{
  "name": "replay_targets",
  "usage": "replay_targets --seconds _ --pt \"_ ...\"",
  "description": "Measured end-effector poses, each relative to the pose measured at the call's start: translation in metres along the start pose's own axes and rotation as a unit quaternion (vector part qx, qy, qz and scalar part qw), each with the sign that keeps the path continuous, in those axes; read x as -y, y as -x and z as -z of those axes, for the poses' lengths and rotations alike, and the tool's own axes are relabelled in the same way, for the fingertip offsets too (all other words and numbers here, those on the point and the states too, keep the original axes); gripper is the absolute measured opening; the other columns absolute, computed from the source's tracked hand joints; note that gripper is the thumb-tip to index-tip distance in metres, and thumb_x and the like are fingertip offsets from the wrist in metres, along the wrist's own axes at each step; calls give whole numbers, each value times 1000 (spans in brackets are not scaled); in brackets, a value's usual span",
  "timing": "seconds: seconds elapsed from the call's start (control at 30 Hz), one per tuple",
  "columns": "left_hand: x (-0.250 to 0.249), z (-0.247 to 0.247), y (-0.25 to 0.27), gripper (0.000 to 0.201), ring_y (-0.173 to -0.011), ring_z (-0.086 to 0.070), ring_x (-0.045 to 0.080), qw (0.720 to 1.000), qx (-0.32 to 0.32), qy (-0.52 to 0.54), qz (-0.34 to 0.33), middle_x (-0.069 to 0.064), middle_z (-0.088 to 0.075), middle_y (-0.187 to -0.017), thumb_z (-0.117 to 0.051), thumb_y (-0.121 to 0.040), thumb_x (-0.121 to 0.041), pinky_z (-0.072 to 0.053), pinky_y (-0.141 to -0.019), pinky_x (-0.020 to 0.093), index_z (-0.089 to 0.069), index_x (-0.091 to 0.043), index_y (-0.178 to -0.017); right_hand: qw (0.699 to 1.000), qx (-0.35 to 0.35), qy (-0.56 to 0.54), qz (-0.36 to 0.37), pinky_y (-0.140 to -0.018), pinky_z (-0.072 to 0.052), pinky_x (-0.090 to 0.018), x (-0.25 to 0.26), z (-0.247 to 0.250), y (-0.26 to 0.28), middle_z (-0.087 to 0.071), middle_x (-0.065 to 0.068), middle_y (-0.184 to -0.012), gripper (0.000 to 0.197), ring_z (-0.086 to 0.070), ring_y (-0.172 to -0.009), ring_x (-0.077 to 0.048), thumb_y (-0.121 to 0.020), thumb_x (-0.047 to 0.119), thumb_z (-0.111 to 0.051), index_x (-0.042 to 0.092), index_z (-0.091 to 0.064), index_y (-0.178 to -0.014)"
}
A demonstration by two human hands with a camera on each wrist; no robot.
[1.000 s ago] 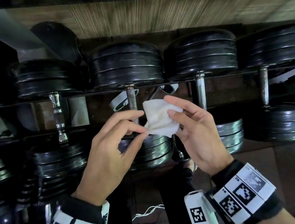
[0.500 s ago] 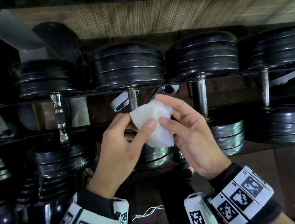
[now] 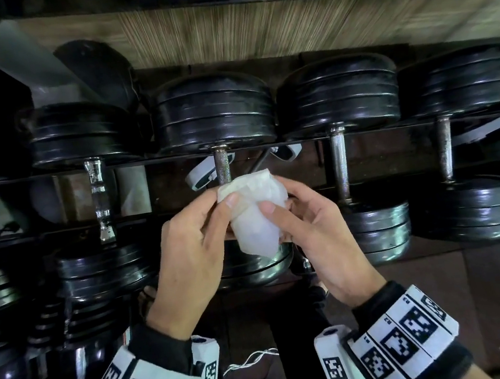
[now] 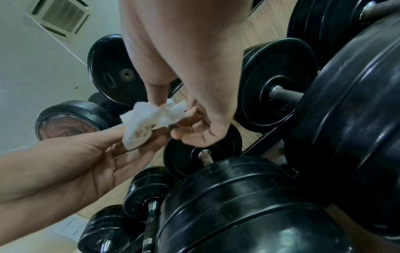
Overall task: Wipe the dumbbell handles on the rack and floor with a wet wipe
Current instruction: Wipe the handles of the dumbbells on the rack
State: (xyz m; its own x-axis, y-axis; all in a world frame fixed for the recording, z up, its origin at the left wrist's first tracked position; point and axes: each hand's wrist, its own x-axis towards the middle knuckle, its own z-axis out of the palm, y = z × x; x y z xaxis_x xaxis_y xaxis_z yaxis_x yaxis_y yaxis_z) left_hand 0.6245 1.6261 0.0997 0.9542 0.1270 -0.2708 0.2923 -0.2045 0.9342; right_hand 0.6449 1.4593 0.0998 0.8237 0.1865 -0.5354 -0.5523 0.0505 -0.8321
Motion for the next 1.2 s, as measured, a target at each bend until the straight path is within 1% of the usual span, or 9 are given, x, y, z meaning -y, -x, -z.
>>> replay_targets --seconds 0.13,0.23,0.33,0.57,0.73,0.87,1.0,1.07,1.2 --pt "5 5 -1 30 -104 -65 17 999 15 -44 -4 -5 -63 -110 -54 -99 -34 -57 -84 32 -72 -18 -116 999 42 25 -11 -76 -52 -20 3 0 2 -76 0 -99 24 -67 -89 -6 -94 30 -64 18 -73 -113" --pt "3 10 -2 25 -106 -67 13 999 39 9 5 -6 -71 -109 -54 -101 -23 -53 -88 23 -71 -17 -118 999 34 36 0 -82 -52 -42 1 1 1 -72 -12 -90 25 -63 -85 -18 -95 35 -63 12 -73 -92" --pt "2 12 0 25 -107 -68 11 996 50 75 25 -4 -74 -110 -51 -103 -15 -52 -90 21 -69 -15 -119 1000 11 8 8 -76 -51 -36 0 2 -2 -60 -4 -71 31 -58 -71 -17 -97 28 -61 13 -61 -70" --pt "6 12 4 27 -100 -72 25 962 80 227 126 12 -74 -105 -40 -105 -19 -57 -86 28 -60 -13 -122 1000 6 -12 -17 -64 -55 -23 -1 -2 0 -63 -35 -85 24 -66 -64 -11 -98 23 -61 3 -66 -111" --pt "9 18 4 25 -98 -71 29 974 105 173 99 13 -72 -104 -42 -103 -24 -58 -88 35 -58 -18 -121 999 19 2 -38 -67 -53 -28 3 -1 3 -67 1 -83 37 -64 -70 -6 -89 40 -64 12 -68 -112" --pt "8 20 3 22 -97 -69 27 984 114 109 78 10 -72 -101 -47 -102 -27 -56 -85 28 -60 -21 -119 999 37 28 -25 -66 -52 -24 4 -2 4 -64 5 -82 15 -60 -75 -8 -92 32 -68 21 -70 -83" --pt "7 18 4 19 -91 -70 31 986 85 115 83 16 -71 -91 -49 -102 -26 -60 -81 38 -61 -19 -115 999 8 19 -30 -65 -53 -28 1 -3 0 -64 2 -79 15 -61 -75 -13 -90 21 -73 8 -65 -87" --pt "8 16 4 18 -76 -69 30 990 55 97 81 20 -67 -80 -50 -102 -28 -60 -68 45 -61 -16 -110 999 -5 19 -38 -67 -54 -32 -1 -4 0 -66 2 -80 18 -63 -76 -12 -88 21 -75 7 -63 -91" --pt "12 10 4 15 -50 -61 18 998 15 26 46 8 -61 -59 -48 -103 -28 -49 -43 30 -57 -18 -108 997 6 7 -81 -73 -58 -38 -6 -12 5 -72 -9 -98 48 -70 -84 -18 -78 42 -77 18 -57 -115"
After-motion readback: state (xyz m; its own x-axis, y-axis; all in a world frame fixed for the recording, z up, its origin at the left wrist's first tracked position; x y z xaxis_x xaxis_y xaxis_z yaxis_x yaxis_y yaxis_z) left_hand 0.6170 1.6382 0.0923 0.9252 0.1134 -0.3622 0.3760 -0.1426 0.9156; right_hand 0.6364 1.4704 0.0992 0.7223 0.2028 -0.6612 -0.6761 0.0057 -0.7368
